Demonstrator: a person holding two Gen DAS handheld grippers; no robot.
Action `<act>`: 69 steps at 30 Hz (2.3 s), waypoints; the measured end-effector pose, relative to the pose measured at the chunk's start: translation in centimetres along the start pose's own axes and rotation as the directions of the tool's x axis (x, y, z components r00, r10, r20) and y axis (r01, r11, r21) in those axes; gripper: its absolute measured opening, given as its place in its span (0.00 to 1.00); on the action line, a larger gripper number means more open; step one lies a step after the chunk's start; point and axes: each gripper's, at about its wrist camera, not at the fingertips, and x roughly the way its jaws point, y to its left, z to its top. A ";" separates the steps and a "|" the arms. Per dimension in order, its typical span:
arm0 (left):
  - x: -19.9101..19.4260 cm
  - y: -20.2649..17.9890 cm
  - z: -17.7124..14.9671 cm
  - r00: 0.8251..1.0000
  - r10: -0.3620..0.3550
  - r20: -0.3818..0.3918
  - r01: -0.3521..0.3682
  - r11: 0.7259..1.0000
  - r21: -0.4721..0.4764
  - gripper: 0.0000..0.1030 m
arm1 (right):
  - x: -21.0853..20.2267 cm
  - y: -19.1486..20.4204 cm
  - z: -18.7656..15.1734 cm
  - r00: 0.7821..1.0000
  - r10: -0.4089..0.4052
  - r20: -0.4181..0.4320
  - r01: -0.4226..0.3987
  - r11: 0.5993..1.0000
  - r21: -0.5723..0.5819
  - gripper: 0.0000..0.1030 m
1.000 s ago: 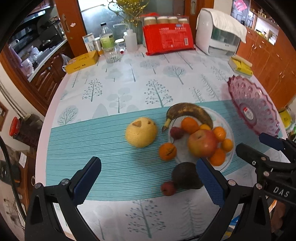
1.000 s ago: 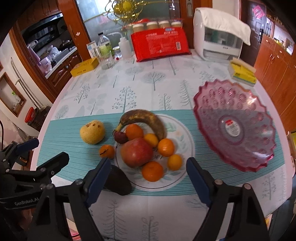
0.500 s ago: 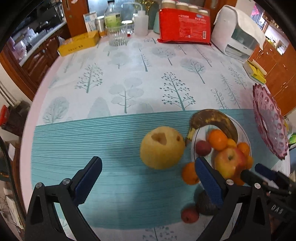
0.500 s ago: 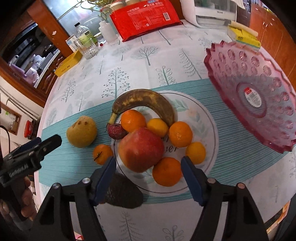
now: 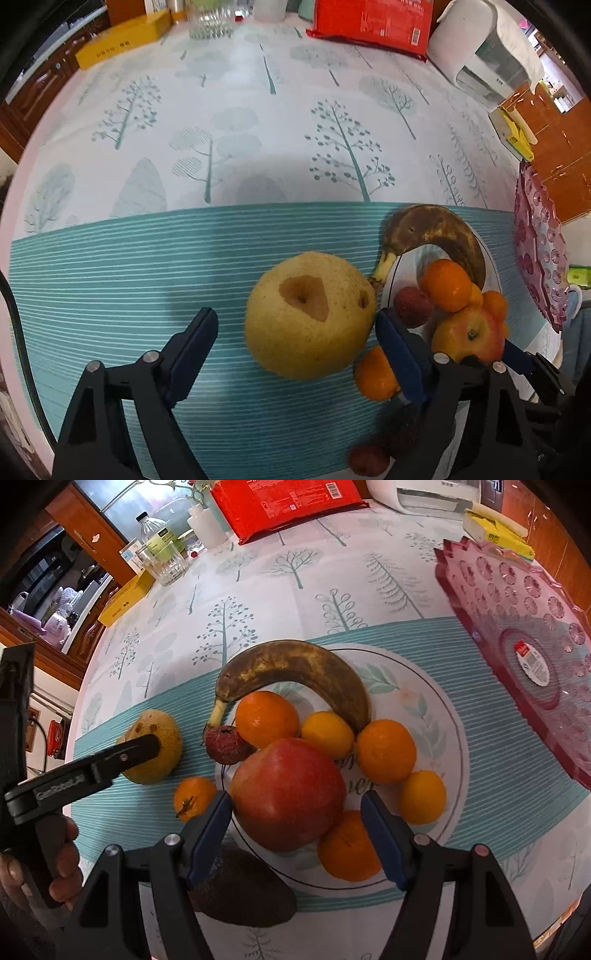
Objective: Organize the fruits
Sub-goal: 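Grasp the yellow pear with the left tool while the right tool grasps the red apple, then carry the pear with the left tool into the pink bowl while the right tool carries the apple there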
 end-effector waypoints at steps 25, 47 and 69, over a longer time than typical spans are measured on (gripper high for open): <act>-1.5 -3.2 -1.5 0.999 0.034 0.022 -0.036 0.996 0.087 0.68 | -2.6 1.5 -0.5 0.995 0.017 0.101 -0.009 0.997 -0.077 0.64; -10.2 -28.9 -2.2 0.969 -0.101 0.225 0.012 0.929 0.369 0.68 | -16.1 -14.9 1.0 0.921 -0.170 0.352 0.151 0.985 0.081 0.64; 3.7 -37.1 4.6 0.980 0.113 0.164 -0.167 0.917 0.363 0.68 | -7.9 -24.9 6.8 0.931 -0.211 0.297 0.245 0.966 -0.082 0.65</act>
